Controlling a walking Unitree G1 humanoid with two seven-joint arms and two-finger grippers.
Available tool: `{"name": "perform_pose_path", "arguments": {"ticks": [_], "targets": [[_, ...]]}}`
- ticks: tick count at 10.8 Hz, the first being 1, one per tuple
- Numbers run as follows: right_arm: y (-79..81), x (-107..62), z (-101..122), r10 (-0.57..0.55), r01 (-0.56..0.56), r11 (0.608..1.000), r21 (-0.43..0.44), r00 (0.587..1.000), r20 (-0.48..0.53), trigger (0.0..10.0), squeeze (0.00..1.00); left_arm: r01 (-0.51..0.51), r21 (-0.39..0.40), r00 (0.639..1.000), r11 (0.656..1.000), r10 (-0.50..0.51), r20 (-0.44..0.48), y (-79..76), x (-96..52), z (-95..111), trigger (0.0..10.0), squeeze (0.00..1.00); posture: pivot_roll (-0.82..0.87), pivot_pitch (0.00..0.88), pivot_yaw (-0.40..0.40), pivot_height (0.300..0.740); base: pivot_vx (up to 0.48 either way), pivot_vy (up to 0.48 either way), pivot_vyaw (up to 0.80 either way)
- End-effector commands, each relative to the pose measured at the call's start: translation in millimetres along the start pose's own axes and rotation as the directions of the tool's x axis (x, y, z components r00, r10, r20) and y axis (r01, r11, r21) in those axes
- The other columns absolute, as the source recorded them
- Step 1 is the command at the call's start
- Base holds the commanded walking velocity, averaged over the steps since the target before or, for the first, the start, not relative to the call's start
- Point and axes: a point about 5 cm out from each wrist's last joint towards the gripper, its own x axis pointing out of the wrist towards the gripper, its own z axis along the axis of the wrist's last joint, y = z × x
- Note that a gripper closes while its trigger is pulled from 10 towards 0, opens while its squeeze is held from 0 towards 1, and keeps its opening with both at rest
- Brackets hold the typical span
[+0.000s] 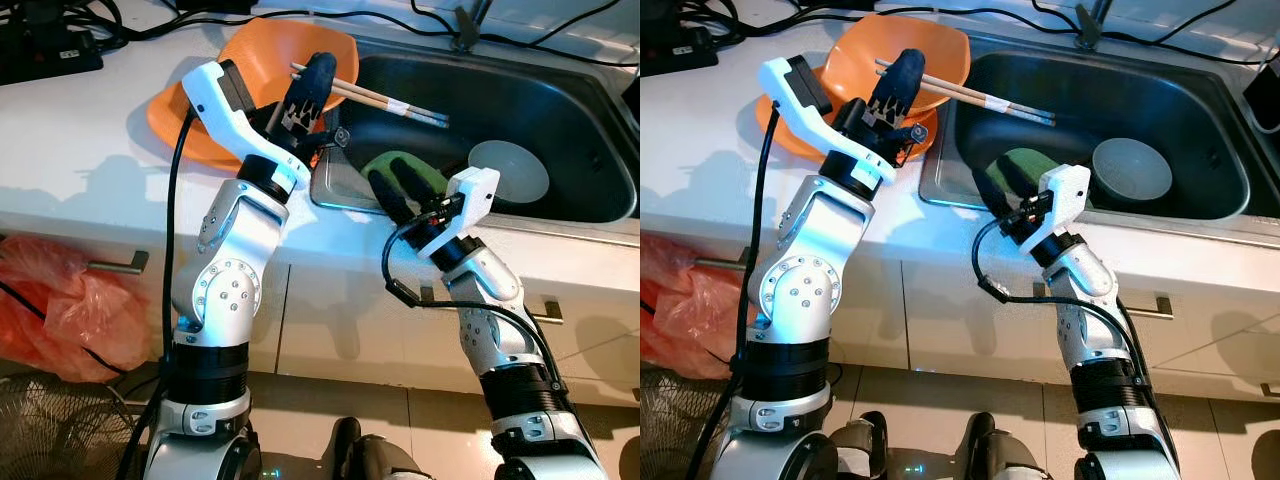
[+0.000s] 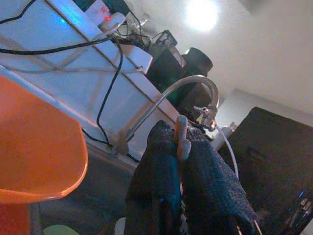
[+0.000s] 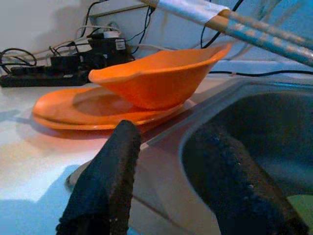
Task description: Kitchen organization
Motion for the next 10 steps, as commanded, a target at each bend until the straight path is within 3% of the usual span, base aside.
{"name": "perform_pose_path", "arguments": {"ticks": [1, 3, 5, 10], "targets": [[-5.1, -6.0, -5.9, -0.026, 0.026, 1.000, -0.003, 0.999, -0.032, 10.0, 1.00, 0.030, 0.012, 1.000, 0.999, -0.030, -0.009, -7.1, 0.3, -2.6, 10.0, 0.00, 0.21, 0.196, -0.093, 0.740, 0.000, 0.000, 0.00], [-4.3, -5.5, -5.3, -0.016, 0.015, 1.000, -0.015, 0.999, -0.034, 10.0, 1.00, 0.021, 0.025, 1.000, 0.999, -0.020, -0.012, -5.9, 0.3, -3.2, 10.0, 0.00, 0.21, 0.194, -0.092, 0.740, 0.000, 0.000, 0.00], [-2.8, -1.2, 11.4, 0.020, -0.019, 0.998, -0.066, 1.000, 0.007, 10.0, 1.00, 0.015, 0.030, 1.000, 0.999, -0.014, -0.014, -5.2, 0.7, -4.6, 10.0, 0.00, 0.20, 0.188, -0.090, 0.740, 0.000, 0.000, 0.00], [4.4, -5.7, 12.0, 0.091, -0.092, 0.992, -0.083, 0.996, -0.016, 10.0, 1.00, -0.023, 0.045, 1.000, 0.999, 0.024, -0.001, -0.6, 1.4, -4.0, 10.0, 0.00, 0.20, 0.189, -0.092, 0.740, 0.000, 0.000, 0.00]]}}
